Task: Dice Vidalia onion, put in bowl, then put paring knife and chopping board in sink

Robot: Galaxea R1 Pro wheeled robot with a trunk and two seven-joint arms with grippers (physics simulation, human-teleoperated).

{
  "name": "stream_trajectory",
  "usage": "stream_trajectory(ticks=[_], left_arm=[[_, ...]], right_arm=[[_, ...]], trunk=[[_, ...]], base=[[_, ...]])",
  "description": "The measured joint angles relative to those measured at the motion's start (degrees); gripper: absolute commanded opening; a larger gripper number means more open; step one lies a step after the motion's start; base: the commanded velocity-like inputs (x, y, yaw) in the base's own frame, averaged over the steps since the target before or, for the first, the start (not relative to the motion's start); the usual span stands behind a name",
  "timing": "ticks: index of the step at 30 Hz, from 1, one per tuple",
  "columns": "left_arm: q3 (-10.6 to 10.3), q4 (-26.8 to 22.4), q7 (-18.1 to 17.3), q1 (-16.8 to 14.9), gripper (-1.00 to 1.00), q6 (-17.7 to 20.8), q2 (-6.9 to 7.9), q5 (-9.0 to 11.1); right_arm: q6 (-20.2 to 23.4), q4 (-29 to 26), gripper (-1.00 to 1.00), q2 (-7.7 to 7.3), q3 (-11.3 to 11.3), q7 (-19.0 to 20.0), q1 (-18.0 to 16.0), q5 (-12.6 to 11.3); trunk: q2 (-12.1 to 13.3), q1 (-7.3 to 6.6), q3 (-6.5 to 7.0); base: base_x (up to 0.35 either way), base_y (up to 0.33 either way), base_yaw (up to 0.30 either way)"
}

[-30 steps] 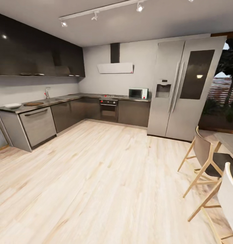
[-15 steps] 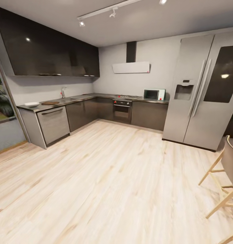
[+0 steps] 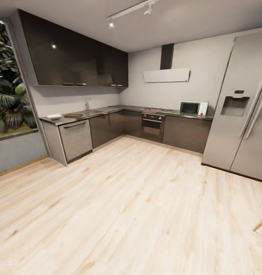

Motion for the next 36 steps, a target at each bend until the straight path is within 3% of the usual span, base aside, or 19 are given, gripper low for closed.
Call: stream_trajectory(ticks=[9,36], left_arm=[[0.00,0.01,0.00,-0.01,1.00,0.00,0.00,0.00],[0.00,0.11,0.00,-0.02,1.00,0.00,0.00,-0.16]], right_arm=[[0.00,-0.01,1.00,-0.07,0.00,0.00,0.03,0.00],[0.01,-0.02,1.00,-0.09,0.00,0.00,0.03,0.00]], trunk=[[0.00,0.00,0.00],[0.00,0.00,-1.38]], base=[[0.282,0.000,0.191],[0.290,-0.038,0.003]])
